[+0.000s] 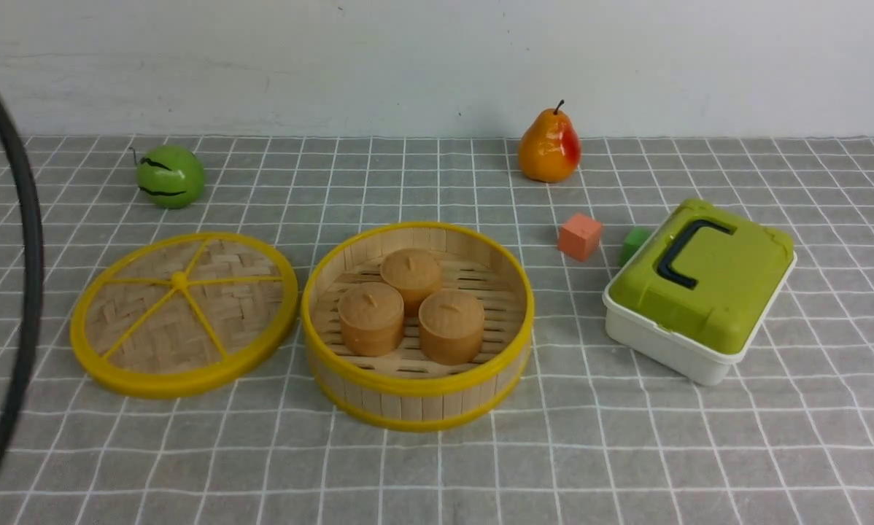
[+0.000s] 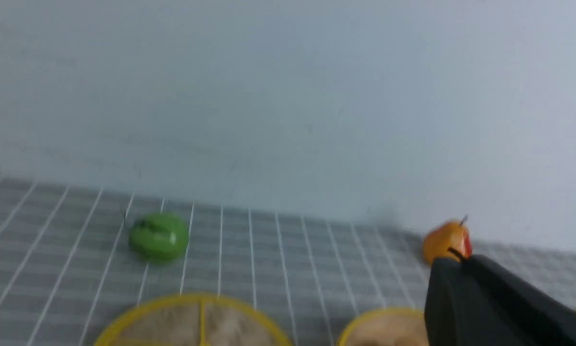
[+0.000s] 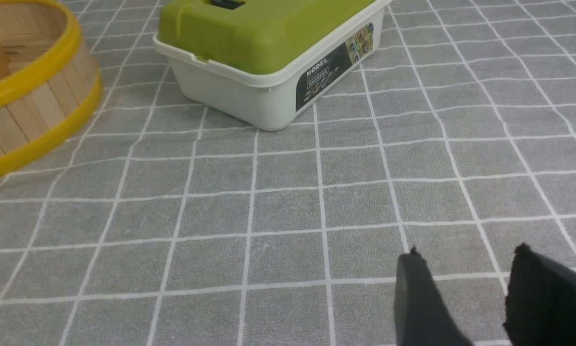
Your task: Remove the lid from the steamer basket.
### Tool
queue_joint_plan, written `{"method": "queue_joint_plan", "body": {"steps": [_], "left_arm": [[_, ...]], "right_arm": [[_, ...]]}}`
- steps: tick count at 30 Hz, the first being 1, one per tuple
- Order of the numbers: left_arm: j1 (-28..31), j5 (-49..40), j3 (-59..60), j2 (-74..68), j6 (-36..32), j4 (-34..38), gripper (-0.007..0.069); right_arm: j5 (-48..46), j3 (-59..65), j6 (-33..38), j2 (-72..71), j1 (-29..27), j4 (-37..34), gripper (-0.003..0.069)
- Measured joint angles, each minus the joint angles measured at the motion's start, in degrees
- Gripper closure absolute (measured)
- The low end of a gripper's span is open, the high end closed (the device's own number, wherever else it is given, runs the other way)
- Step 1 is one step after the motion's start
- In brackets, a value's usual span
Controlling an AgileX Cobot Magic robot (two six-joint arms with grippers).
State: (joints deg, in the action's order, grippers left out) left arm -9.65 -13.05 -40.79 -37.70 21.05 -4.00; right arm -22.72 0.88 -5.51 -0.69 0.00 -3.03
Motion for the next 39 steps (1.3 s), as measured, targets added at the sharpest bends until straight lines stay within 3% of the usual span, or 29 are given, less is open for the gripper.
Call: {"method": "queue_joint_plan", "body": {"steps": [5, 11, 29, 39], "left_arm": [[-0.06, 1.69, 13.94, 15.61, -0.11, -0.23, 0.0637], [-0.06, 2.16, 22.00, 24.20, -0.25, -1.07, 0.0637], [-0.06, 1.64, 39.05, 31.62, -0.25, -1.26, 0.0637], [-0.06, -9.84, 42.48, 38.31, -3.81, -0.66, 0.0637]], "right_arm": [[0.00, 0.00, 0.00, 0.00, 0.00, 0.00, 0.0418], [0.00, 0.00, 0.00, 0.00, 0.00, 0.00, 0.0418], [0.00, 0.00, 0.00, 0.00, 0.00, 0.00, 0.0418], [0.00, 0.00, 0.00, 0.00, 0.00, 0.00, 0.0418]]}}
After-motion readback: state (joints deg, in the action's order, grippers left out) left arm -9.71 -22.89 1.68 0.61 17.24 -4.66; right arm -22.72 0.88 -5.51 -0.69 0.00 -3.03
